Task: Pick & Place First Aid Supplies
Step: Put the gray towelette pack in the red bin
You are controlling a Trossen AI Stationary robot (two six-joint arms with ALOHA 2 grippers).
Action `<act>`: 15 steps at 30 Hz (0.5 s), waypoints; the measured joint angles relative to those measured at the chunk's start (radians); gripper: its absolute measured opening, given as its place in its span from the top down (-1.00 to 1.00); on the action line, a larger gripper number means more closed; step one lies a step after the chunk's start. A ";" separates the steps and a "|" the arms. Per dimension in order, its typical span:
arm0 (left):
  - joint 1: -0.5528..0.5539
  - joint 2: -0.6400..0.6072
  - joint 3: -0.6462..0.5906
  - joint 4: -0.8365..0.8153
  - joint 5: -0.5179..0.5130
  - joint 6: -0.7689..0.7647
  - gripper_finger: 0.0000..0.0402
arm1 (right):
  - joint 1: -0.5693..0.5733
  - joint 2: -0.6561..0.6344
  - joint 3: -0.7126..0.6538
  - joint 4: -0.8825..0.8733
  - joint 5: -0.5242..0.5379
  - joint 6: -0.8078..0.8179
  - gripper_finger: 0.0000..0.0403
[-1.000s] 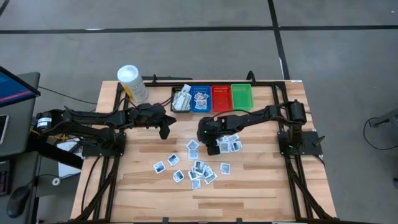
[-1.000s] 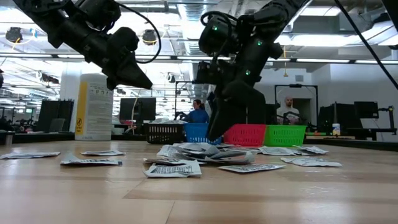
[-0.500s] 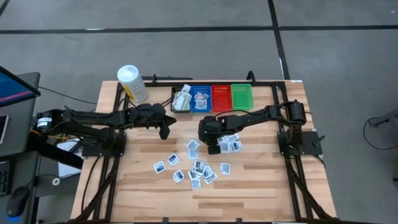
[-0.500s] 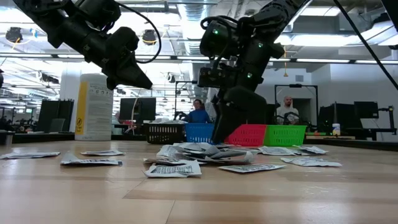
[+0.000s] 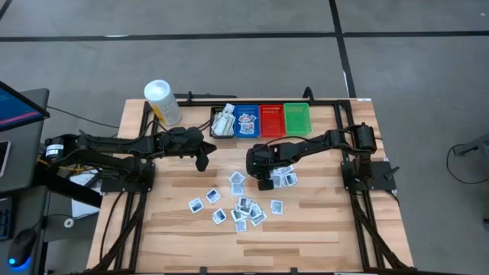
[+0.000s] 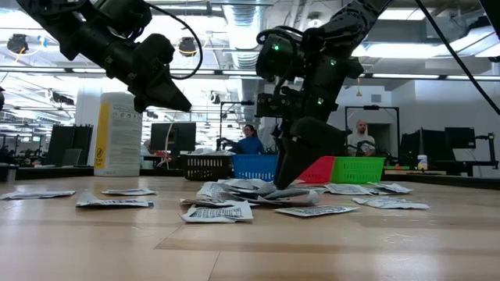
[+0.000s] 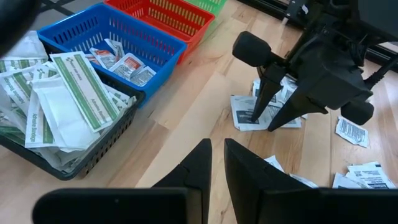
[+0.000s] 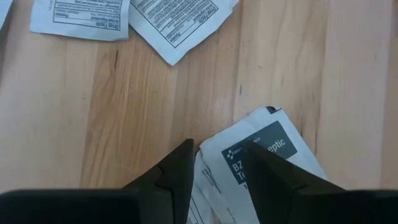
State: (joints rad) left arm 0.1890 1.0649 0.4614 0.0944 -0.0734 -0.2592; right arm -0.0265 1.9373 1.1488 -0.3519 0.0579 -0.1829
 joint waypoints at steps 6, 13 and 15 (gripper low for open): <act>0.000 0.000 0.000 0.000 0.000 0.000 0.78 | 0.001 0.000 -0.001 -0.003 0.022 0.000 0.54; 0.000 0.000 0.000 0.000 0.000 0.000 0.78 | 0.001 0.000 -0.002 -0.010 0.019 0.000 0.96; 0.000 0.000 0.000 0.000 0.000 0.000 0.78 | 0.000 0.000 -0.002 -0.013 0.020 0.008 0.96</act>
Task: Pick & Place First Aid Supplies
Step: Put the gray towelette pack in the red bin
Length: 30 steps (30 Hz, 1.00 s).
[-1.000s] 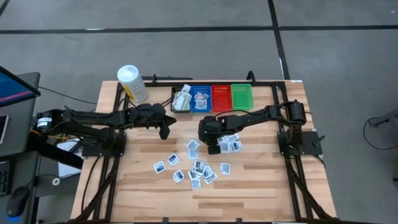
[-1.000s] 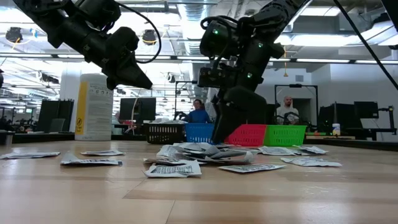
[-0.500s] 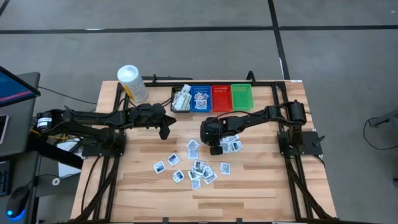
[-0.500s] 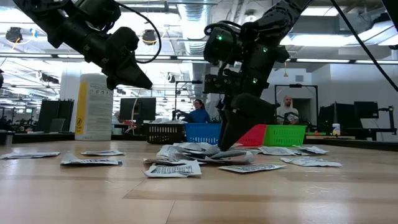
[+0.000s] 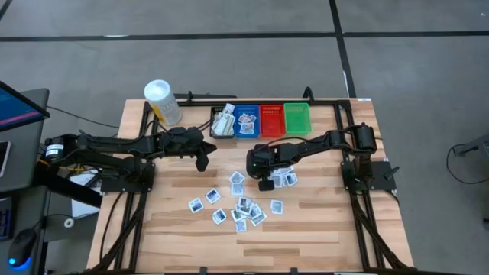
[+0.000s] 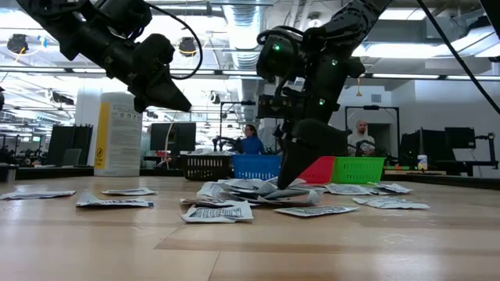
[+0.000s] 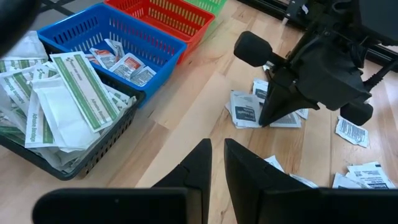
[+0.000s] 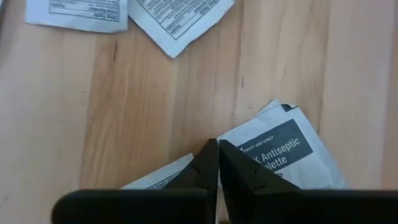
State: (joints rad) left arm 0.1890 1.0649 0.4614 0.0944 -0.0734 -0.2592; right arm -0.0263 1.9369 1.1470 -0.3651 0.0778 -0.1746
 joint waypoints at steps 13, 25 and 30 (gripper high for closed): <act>0.000 0.000 0.000 0.000 0.000 0.000 0.78 | -0.002 -0.016 0.140 -0.213 0.007 -0.034 1.00; -0.005 0.000 -0.008 0.013 0.000 0.000 0.78 | -0.029 -0.135 0.218 -0.234 0.011 -0.038 1.00; -0.006 0.000 -0.053 0.037 0.000 -0.017 0.78 | -0.045 -0.186 0.225 -0.237 0.021 -0.035 1.00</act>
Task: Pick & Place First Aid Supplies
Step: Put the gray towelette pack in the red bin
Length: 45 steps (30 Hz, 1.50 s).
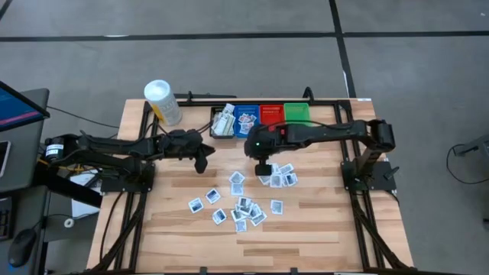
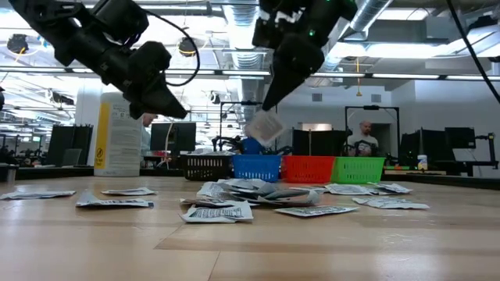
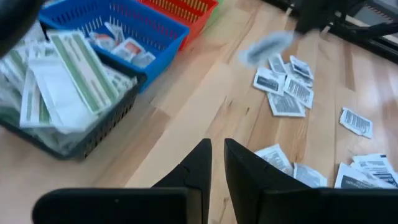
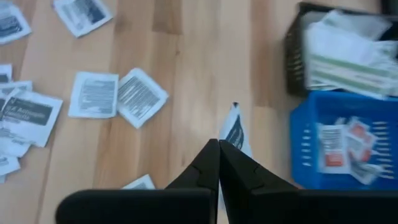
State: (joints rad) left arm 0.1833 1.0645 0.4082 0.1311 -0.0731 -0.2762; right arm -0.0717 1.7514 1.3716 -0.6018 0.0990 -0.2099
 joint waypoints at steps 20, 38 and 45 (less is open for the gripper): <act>-0.002 0.000 -0.029 0.055 0.000 -0.065 0.78 | -0.066 -0.073 0.001 -0.117 -0.264 0.043 1.00; -0.003 0.000 -0.029 0.072 0.000 -0.069 0.78 | -0.044 -0.041 -0.001 -0.112 -0.275 0.069 1.00; -0.003 0.000 -0.029 0.073 0.000 -0.071 0.78 | -0.040 -0.033 -0.001 -0.105 -0.132 0.073 1.00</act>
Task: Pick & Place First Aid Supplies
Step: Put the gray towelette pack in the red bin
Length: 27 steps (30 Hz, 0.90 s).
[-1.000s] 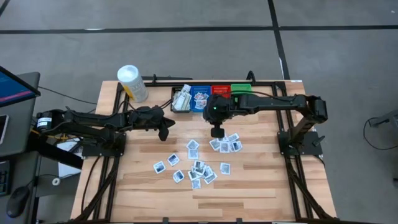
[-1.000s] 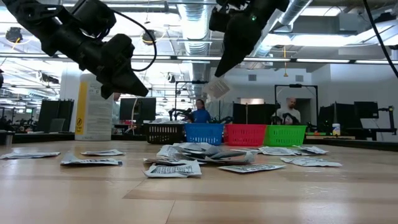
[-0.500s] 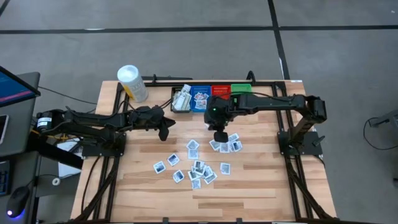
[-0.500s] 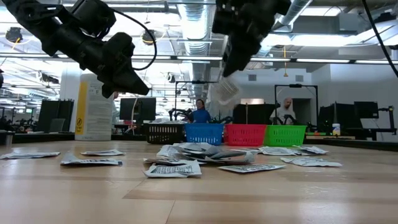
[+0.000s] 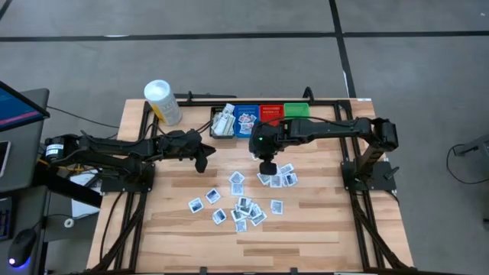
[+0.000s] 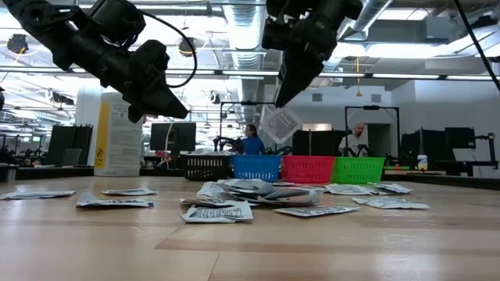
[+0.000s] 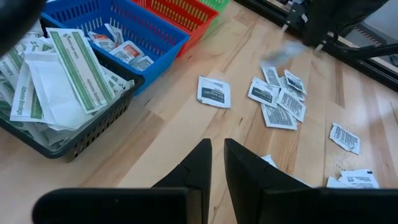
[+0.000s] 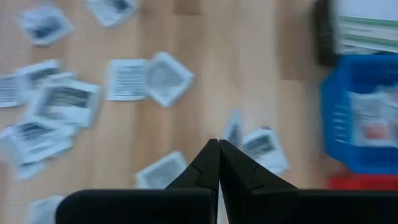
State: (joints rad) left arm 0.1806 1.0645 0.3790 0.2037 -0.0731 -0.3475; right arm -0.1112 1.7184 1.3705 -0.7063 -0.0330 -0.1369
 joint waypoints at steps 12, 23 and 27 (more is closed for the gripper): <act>0.000 0.000 0.000 0.000 0.000 -0.001 0.78 | -0.016 0.000 0.000 -0.021 0.406 0.026 1.00; 0.000 0.000 0.000 0.007 0.000 -0.002 0.78 | -0.211 0.007 -0.018 -0.009 0.408 -0.051 1.00; 0.000 0.000 0.000 0.014 0.000 -0.001 0.78 | -0.290 0.043 -0.018 0.006 0.342 -0.069 1.00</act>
State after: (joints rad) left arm 0.1806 1.0645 0.3790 0.2174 -0.0731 -0.3489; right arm -0.4008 1.7610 1.3529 -0.7001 0.3089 -0.2064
